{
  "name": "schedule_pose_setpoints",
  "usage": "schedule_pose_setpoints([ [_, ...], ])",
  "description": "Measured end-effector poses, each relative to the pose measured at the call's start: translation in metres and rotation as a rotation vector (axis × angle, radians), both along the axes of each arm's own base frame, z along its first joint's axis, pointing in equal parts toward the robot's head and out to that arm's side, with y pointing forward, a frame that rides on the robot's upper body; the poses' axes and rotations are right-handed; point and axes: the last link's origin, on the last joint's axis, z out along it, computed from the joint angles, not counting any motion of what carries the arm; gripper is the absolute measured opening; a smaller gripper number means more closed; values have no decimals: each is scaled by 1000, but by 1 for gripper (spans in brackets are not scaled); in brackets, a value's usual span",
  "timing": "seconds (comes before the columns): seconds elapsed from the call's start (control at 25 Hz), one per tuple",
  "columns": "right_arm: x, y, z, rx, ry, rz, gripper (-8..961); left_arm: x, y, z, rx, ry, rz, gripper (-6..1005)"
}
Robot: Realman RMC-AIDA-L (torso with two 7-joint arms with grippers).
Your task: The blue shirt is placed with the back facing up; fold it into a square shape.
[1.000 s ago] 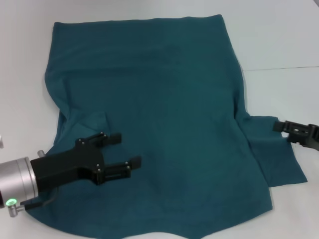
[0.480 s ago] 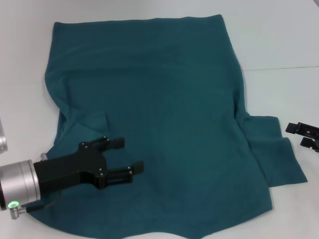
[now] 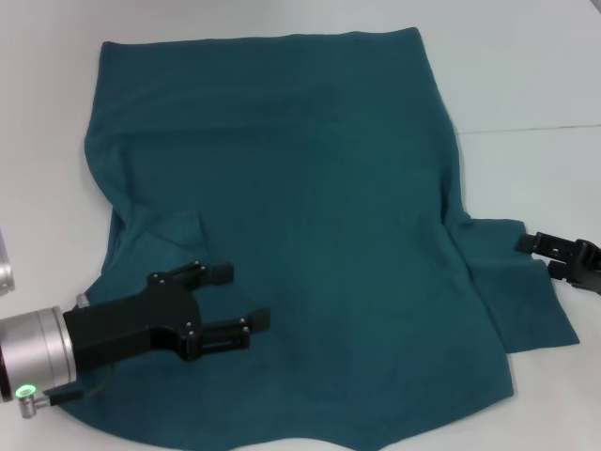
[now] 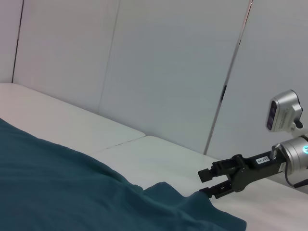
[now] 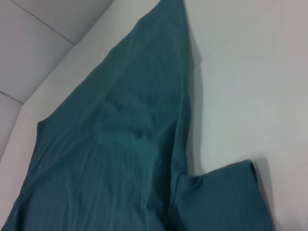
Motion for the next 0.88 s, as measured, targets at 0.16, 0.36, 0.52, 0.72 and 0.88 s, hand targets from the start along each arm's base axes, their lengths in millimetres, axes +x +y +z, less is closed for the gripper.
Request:
schedule_pose_setpoints([
  [0.16, -1, 2, -3, 2, -2, -2, 892, 0, 1, 0, 2, 1, 0, 905],
  [0.36, -3, 4, -5, 5, -4, -3, 884, 1, 2, 1, 3, 0, 1, 904],
  [0.52, -4, 6, -6, 5, -3, -3, 869, 1, 3, 1, 6, 2, 3, 905],
  [0.72, -5, 7, -12, 9, -6, -12, 850, 1, 3, 2, 8, 2, 3, 905],
  [0.88, -5, 7, -16, 14, -10, -11, 700, 1, 4, 2, 11, 1, 2, 905],
])
